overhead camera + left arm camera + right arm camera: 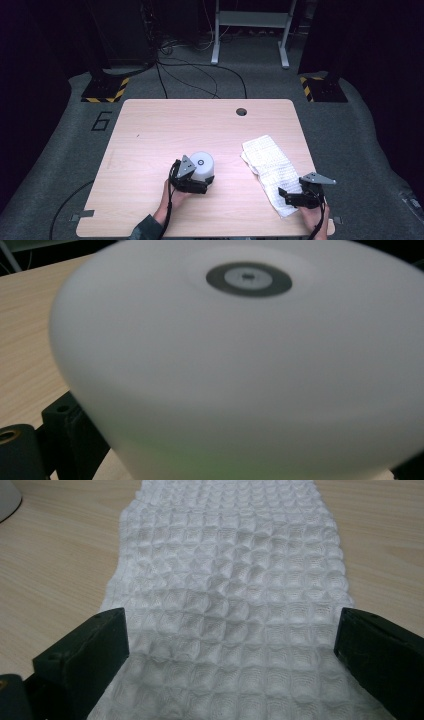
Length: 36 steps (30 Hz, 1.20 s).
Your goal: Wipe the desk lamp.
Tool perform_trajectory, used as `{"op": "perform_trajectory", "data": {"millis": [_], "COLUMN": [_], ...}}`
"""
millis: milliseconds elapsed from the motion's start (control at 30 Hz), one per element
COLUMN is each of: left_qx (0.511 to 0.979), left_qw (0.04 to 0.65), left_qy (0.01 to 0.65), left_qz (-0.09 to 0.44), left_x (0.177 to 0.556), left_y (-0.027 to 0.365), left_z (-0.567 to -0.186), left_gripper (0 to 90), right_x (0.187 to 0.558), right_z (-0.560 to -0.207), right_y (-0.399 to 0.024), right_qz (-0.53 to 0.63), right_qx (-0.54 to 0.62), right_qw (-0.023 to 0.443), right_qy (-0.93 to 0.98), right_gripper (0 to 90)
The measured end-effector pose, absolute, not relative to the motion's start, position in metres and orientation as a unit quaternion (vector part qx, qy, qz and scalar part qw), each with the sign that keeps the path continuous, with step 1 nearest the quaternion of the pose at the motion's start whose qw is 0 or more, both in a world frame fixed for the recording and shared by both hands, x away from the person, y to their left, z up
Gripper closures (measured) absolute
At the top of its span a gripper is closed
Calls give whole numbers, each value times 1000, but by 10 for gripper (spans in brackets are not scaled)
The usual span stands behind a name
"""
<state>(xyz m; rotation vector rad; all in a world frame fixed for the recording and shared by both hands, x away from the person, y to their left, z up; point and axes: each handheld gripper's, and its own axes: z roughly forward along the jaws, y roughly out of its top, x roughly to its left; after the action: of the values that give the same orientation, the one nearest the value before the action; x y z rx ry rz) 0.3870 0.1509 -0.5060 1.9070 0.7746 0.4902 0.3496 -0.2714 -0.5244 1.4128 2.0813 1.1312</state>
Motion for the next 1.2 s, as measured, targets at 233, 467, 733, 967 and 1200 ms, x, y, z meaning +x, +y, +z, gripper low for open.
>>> {"op": "perform_trajectory", "data": {"millis": [233, 467, 733, 967, 1200], "left_qx": [788, 784, 786, 787, 786], "left_qw": [485, 489, 490, 489, 490], "left_qy": [328, 321, 319, 317, 319], "left_qz": [193, 206, 199, 201, 199], "left_x": [388, 384, 384, 384, 383], "left_y": [152, 149, 149, 150, 149], "left_z": [-519, -522, -523, -523, -523], "left_gripper": [44, 70, 72, 72, 72], "right_x": [349, 352, 362, 408, 429], "right_z": [-524, -524, -502, -499, -511], "right_y": [-271, -269, -257, -227, -218], "right_qz": [403, 389, 369, 313, 277], "right_qx": [503, 504, 485, 480, 496], "right_qw": [191, 181, 203, 183, 153], "right_qy": [740, 750, 766, 799, 808], "right_gripper": [6, 5, 7, 23, 106]}}
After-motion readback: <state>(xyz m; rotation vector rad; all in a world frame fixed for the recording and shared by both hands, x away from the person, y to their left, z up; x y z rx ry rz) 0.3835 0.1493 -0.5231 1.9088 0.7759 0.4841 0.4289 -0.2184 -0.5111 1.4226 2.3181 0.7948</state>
